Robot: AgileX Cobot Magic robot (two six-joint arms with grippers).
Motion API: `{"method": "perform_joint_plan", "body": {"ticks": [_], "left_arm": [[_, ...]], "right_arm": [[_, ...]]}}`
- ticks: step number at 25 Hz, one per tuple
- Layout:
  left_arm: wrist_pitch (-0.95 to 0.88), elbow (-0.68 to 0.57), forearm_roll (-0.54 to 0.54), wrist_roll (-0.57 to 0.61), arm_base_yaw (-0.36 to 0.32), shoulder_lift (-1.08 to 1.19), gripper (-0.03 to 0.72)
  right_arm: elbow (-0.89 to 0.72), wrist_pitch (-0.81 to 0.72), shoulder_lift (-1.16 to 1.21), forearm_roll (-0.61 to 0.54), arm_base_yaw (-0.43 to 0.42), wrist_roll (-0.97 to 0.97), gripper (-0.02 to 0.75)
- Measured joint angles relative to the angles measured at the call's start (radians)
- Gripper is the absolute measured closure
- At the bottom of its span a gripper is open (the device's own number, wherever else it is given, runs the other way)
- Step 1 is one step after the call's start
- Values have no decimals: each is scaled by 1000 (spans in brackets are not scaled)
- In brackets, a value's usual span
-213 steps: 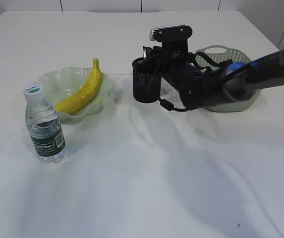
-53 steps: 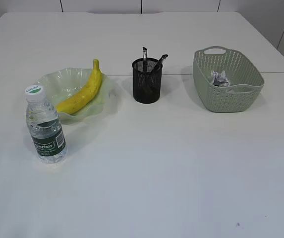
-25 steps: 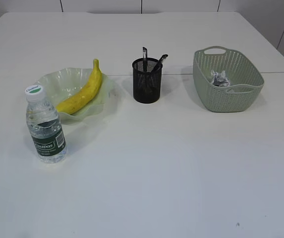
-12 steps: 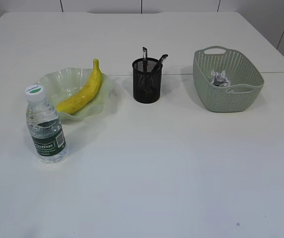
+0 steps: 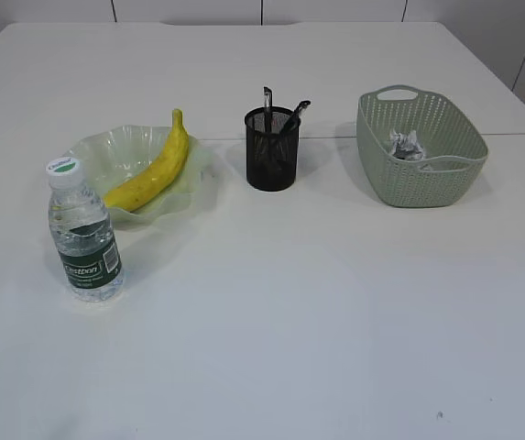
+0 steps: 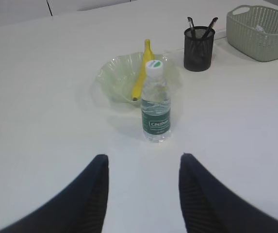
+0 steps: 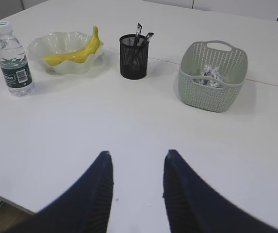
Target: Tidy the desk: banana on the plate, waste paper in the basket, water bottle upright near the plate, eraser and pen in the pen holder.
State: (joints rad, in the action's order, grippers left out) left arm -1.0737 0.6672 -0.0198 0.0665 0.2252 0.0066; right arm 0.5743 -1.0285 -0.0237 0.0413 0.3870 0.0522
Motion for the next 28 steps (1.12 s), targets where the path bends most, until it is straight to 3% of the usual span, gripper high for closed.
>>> {"method": "perform_joint_plan", "body": {"ticks": [10,28], "left_arm": [[13,-116,-25,0,0,0,351],[-30,-146,-43,0,0,0,351]], "right_arm": [[-49,0,0,-22,0,15,471],[-69,-113,0,-54,0,57,471]]}}
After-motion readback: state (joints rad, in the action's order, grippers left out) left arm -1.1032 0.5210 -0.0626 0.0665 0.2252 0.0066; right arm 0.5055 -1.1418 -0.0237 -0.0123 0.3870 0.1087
